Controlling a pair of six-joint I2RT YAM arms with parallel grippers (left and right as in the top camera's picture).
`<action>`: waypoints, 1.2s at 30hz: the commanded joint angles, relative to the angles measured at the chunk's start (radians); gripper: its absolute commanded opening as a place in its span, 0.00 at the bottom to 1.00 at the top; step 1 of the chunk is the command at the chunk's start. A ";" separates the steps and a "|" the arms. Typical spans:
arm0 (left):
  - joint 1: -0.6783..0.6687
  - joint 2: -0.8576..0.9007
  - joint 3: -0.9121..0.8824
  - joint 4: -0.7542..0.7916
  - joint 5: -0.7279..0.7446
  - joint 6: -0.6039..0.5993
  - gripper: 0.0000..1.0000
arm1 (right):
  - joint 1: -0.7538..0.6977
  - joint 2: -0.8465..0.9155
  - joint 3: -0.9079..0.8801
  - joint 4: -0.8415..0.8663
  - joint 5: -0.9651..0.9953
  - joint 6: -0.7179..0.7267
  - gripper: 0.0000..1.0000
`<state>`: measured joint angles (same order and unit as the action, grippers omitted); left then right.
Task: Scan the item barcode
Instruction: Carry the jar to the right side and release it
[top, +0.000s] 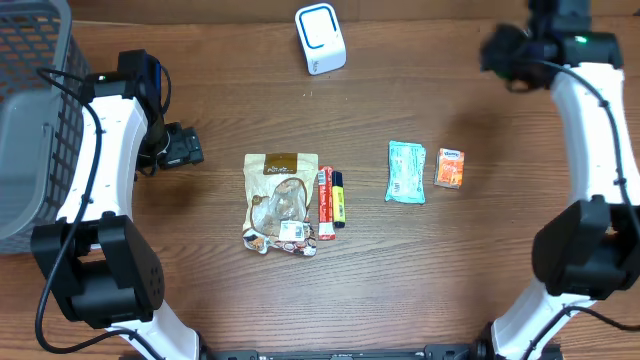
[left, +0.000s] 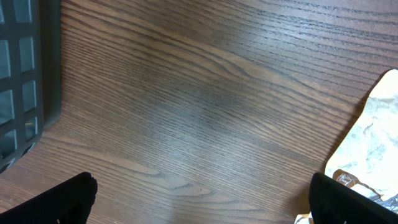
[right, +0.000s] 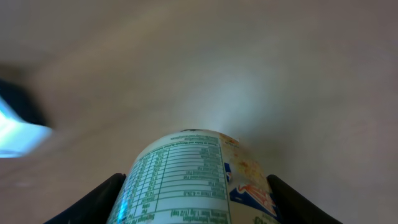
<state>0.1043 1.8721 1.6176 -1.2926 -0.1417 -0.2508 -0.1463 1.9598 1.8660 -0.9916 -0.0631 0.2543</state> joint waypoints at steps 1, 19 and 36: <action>-0.006 0.007 0.012 0.000 0.004 0.019 1.00 | -0.061 0.018 -0.063 -0.035 -0.006 0.011 0.04; -0.006 0.007 0.012 0.000 0.004 0.019 1.00 | -0.159 0.066 -0.286 0.055 0.152 0.012 0.07; -0.006 0.007 0.012 0.000 0.004 0.019 1.00 | -0.158 0.000 -0.140 -0.060 0.152 0.008 1.00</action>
<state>0.1043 1.8721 1.6176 -1.2930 -0.1417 -0.2508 -0.3050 2.0361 1.5890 -1.0275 0.0788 0.2611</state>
